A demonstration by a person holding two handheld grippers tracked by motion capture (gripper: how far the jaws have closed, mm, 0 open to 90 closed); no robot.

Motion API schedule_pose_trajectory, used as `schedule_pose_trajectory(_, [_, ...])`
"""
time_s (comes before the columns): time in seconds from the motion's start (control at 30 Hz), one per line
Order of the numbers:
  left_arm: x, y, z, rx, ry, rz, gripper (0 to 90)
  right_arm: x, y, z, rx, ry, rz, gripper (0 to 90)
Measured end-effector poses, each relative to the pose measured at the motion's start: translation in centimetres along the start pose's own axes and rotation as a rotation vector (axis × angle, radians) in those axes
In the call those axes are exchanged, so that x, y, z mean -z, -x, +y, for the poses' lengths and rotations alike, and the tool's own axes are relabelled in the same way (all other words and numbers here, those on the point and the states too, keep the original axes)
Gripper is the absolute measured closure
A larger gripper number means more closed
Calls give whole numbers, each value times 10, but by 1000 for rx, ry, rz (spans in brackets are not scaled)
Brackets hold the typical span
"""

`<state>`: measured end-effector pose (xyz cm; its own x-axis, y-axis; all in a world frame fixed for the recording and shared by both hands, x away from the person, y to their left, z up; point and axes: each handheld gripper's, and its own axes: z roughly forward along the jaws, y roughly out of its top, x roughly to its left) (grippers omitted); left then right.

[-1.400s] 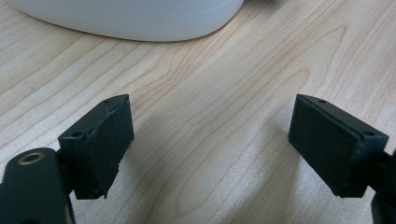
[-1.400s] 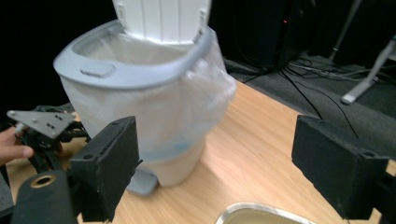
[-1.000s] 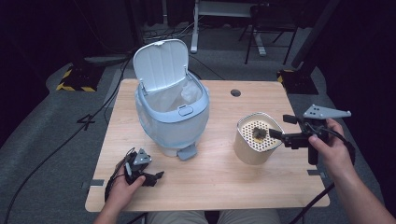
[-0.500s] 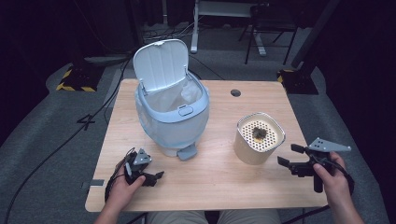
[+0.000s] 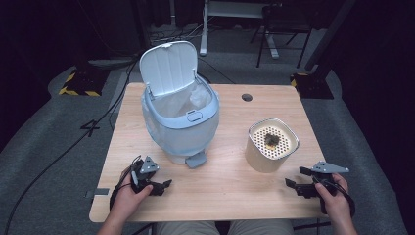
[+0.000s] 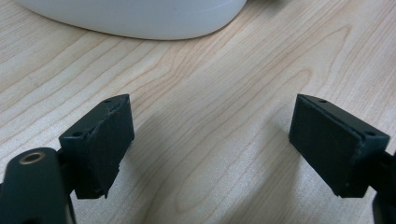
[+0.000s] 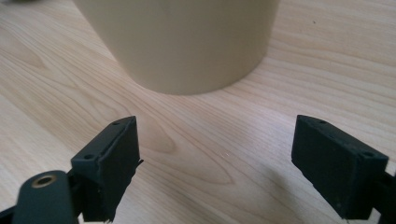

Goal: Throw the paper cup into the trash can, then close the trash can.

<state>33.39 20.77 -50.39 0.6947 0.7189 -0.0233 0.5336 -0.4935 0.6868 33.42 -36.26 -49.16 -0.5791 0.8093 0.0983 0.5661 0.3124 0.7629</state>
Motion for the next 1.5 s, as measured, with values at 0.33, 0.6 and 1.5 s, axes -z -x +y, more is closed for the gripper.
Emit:
schedule_pose_trajectory(0.33, [2,6,-2,36,5,41,160,-11,-6,-5,69,-60,-58,154])
schedule_pose_trajectory(0.6, [15,4,0,72,46,24,226,-15,-6,-4,78,-60,-69,96])
schedule_pose_trajectory(1.5, [130,-43,68,-33,329,-228,238,-19,-4,-2,62,-75,-86,27])
